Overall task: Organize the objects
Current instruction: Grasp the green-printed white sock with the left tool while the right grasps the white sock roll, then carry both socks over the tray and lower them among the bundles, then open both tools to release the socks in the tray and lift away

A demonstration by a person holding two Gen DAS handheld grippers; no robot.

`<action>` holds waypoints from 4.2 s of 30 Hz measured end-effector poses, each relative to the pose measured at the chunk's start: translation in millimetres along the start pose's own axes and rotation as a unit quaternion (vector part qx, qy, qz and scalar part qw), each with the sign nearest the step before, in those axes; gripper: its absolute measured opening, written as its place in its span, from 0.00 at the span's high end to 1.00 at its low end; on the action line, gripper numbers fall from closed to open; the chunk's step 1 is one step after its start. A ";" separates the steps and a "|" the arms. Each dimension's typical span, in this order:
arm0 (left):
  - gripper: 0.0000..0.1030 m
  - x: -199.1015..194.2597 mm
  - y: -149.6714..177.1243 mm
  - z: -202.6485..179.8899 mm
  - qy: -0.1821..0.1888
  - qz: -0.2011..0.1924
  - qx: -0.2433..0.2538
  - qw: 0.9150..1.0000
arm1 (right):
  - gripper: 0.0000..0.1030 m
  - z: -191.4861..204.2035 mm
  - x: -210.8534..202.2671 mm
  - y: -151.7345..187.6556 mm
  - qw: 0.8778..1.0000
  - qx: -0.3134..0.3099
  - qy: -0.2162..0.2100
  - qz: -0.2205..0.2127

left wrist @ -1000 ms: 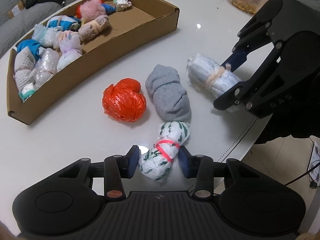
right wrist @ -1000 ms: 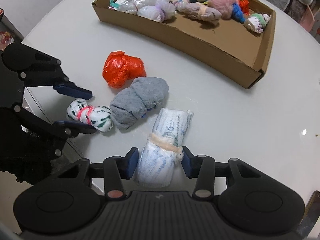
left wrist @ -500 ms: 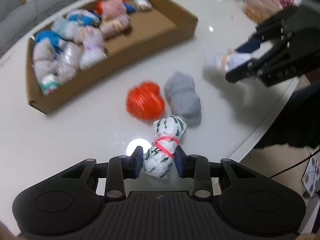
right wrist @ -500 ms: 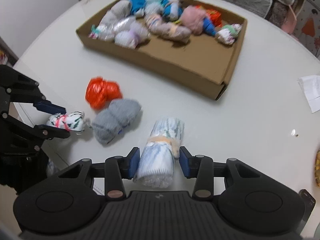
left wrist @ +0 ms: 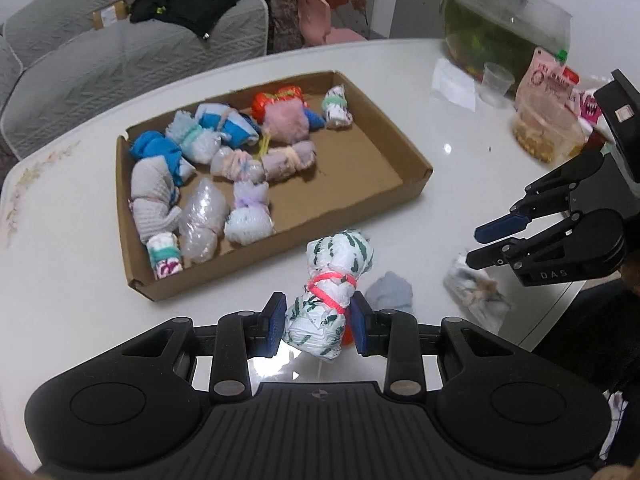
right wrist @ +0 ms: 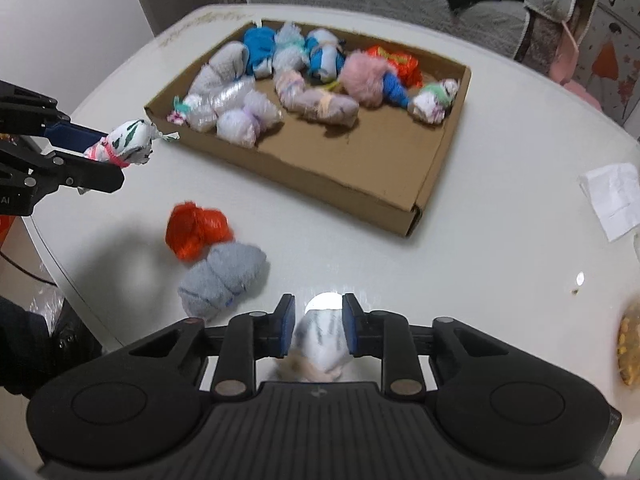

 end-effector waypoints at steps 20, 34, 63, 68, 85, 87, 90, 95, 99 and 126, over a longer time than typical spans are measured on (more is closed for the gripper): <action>0.61 18.9 22.9 -6.6 0.005 0.031 0.007 0.999 | 0.61 22.3 37.7 23.7 0.995 0.006 0.009 0.099; 0.61 11.3 10.7 -6.2 -0.016 0.005 0.014 1.000 | 0.73 -3.7 -8.0 3.9 0.999 0.022 0.046 -0.010; 0.61 27.2 -68.0 -3.3 -0.005 -0.031 0.030 0.999 | 0.73 -33.5 -34.2 -59.1 0.993 0.009 0.068 -0.095; 0.61 60.6 -86.6 -2.4 0.006 -0.014 0.040 0.999 | 0.73 -46.6 -23.9 -91.8 0.992 -0.005 0.078 -0.104; 0.61 147.3 -96.6 -6.2 0.031 0.033 0.033 0.998 | 0.73 -54.9 21.8 -103.9 0.995 -0.050 0.064 -0.056; 0.61 152.1 -100.5 -0.9 0.018 0.026 0.021 0.999 | 0.73 -54.6 25.3 -106.5 0.995 -0.056 0.064 -0.055; 0.61 157.6 -105.6 9.6 -0.004 0.014 -0.004 1.000 | 0.73 -53.8 32.8 -111.5 0.995 -0.065 0.059 -0.051; 0.61 160.5 -109.8 18.9 -0.024 -0.003 -0.029 0.999 | 0.73 -51.9 46.1 -122.0 0.995 -0.073 0.054 -0.045; 0.61 161.7 -109.9 19.8 -0.029 -0.006 -0.032 0.999 | 0.73 -50.3 62.7 -124.7 0.996 -0.075 0.048 -0.032; 0.45 157.9 -109.2 25.3 -0.055 -0.016 -0.067 0.996 | 0.57 -49.3 69.9 -122.6 0.996 -0.056 0.062 -0.039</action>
Point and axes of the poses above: each gripper's, at about its wrist camera, not at the fingertips, and x roughly the way its jaws point, z to its left, y to its underside, the point moved 1 cm from there along x, roughly the way its jaws point, and after that the axes turned 6 degrees about -x, right-handed, at the moved point
